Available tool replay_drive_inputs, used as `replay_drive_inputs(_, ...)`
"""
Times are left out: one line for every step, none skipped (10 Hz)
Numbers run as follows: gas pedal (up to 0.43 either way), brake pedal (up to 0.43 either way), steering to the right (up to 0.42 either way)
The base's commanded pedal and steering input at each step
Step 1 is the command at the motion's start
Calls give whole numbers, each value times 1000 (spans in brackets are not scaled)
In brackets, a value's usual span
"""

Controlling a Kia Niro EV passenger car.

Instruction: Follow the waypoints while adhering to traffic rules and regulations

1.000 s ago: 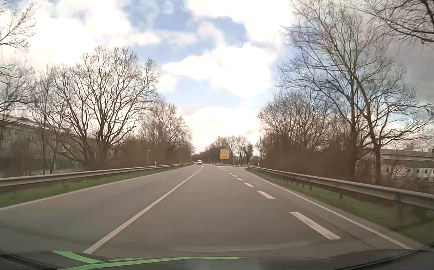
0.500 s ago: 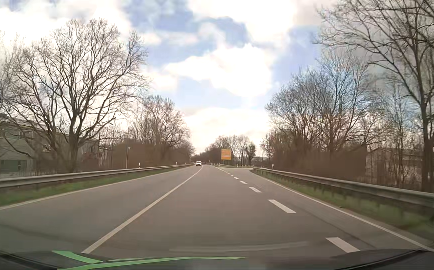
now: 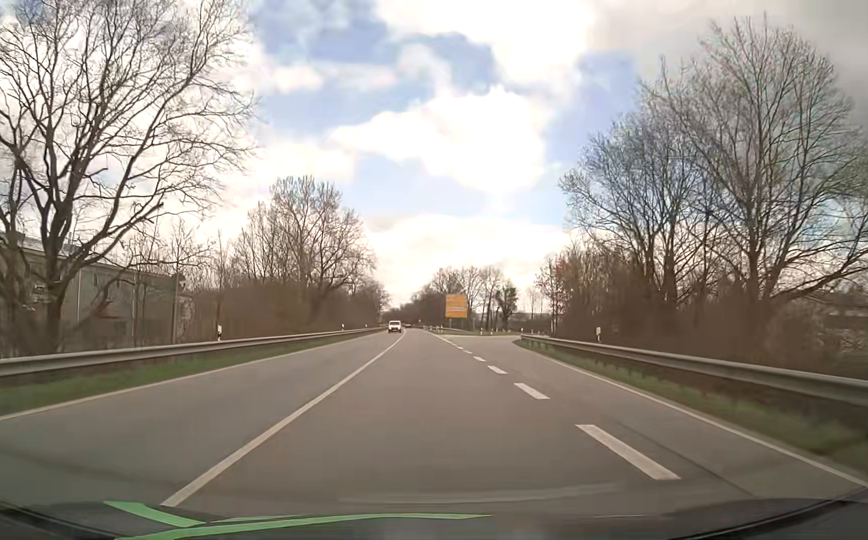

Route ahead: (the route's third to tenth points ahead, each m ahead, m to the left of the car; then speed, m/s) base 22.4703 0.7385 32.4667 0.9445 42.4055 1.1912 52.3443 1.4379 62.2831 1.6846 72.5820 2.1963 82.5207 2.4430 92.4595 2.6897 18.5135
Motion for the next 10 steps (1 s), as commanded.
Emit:
replay_drive_inputs(268, 0, -1)
replay_drive_inputs(260, 0, -1)
replay_drive_inputs(248, 0, -1)
replay_drive_inputs(248, 0, -1)
replay_drive_inputs(248, 0, -1)
replay_drive_inputs(240, 0, -1)
replay_drive_inputs(240, 0, -1)
replay_drive_inputs(240, 0, -1)
replay_drive_inputs(228, 0, -1)
replay_drive_inputs(228, 0, -1)
